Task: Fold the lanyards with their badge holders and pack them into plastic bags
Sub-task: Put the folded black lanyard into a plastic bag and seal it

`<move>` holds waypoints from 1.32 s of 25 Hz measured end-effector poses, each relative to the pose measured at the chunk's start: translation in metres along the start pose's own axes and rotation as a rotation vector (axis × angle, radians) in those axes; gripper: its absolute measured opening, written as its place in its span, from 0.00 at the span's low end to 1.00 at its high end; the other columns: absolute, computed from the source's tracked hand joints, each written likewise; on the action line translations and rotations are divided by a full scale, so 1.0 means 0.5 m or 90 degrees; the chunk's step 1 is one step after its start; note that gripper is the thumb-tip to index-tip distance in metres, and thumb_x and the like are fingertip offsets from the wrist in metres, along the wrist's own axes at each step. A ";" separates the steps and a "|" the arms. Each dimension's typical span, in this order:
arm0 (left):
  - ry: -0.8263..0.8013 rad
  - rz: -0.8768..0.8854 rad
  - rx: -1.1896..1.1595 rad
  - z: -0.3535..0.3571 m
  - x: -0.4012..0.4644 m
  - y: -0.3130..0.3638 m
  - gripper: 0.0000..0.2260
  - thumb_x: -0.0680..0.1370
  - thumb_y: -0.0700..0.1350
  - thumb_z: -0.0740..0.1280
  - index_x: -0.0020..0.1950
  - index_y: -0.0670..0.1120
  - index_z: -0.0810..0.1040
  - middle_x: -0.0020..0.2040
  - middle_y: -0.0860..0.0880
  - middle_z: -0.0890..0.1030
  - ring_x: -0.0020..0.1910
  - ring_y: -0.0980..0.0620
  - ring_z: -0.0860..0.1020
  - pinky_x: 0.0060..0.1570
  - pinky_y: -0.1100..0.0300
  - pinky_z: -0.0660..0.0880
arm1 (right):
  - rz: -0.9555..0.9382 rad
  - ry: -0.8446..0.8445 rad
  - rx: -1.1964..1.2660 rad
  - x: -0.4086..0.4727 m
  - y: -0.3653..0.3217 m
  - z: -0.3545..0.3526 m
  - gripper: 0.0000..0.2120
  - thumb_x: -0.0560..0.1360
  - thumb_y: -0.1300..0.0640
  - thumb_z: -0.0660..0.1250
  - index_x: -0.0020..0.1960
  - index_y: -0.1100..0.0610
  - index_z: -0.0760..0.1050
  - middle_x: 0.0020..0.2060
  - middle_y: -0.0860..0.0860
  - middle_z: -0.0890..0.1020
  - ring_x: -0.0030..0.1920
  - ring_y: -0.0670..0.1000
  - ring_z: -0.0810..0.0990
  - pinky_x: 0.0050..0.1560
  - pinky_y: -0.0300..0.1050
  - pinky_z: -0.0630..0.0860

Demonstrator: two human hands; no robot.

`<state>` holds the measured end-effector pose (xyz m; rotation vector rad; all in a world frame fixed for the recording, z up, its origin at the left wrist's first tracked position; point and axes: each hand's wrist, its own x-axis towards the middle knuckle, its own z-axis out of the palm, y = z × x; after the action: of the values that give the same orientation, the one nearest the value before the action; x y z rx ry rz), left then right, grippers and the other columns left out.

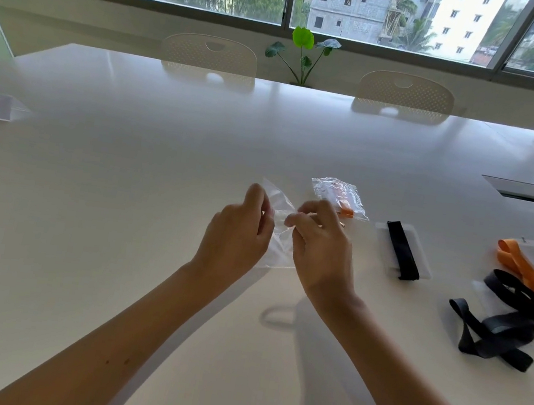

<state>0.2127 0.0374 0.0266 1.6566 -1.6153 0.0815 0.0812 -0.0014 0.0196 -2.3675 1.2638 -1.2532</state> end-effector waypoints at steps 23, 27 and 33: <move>0.125 -0.147 -0.206 -0.013 0.025 -0.070 0.08 0.81 0.42 0.59 0.45 0.47 0.75 0.27 0.59 0.74 0.22 0.56 0.70 0.24 0.58 0.72 | 0.259 -0.205 0.547 0.031 0.028 -0.016 0.28 0.64 0.71 0.75 0.62 0.60 0.76 0.35 0.51 0.73 0.30 0.49 0.79 0.34 0.41 0.79; 0.096 -0.202 -0.262 -0.015 0.036 -0.084 0.06 0.80 0.45 0.60 0.46 0.47 0.75 0.28 0.55 0.72 0.22 0.56 0.69 0.21 0.60 0.70 | 0.238 -0.239 0.579 0.041 0.041 -0.028 0.29 0.64 0.72 0.74 0.59 0.50 0.76 0.31 0.50 0.72 0.39 0.59 0.81 0.37 0.43 0.80; 0.126 -0.165 -0.126 -0.015 0.039 -0.101 0.11 0.80 0.49 0.62 0.52 0.42 0.70 0.32 0.50 0.74 0.27 0.53 0.70 0.32 0.57 0.69 | 0.193 -0.247 0.498 0.043 0.050 -0.032 0.31 0.58 0.67 0.80 0.57 0.50 0.77 0.31 0.53 0.76 0.28 0.49 0.78 0.33 0.40 0.77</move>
<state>0.2634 0.0188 0.0180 1.6337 -1.2114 -0.0440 0.0604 -0.0300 0.0298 -1.6663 0.7686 -0.9000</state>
